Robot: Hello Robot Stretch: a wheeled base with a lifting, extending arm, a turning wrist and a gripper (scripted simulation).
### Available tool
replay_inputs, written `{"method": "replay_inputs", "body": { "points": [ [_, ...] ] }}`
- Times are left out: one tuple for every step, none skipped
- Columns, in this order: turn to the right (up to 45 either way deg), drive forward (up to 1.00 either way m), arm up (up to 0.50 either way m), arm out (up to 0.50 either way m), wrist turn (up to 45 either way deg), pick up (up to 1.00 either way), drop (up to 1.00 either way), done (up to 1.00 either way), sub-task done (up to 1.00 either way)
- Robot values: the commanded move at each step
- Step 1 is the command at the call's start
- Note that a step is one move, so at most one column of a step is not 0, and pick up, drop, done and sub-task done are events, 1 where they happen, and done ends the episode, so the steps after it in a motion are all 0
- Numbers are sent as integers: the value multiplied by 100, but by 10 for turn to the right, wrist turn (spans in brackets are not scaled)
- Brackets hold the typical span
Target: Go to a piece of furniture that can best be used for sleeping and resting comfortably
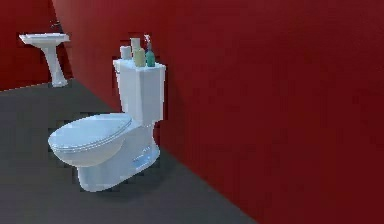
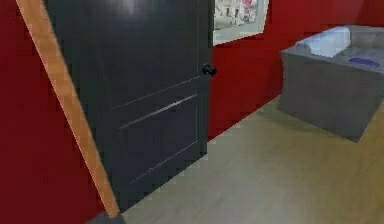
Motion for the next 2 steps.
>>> {"method": "replay_inputs", "body": {
  "points": [
    [-450,0,0,0,0,0,0,0,0],
    [-450,0,0,0,0,0,0,0,0]
  ]
}}
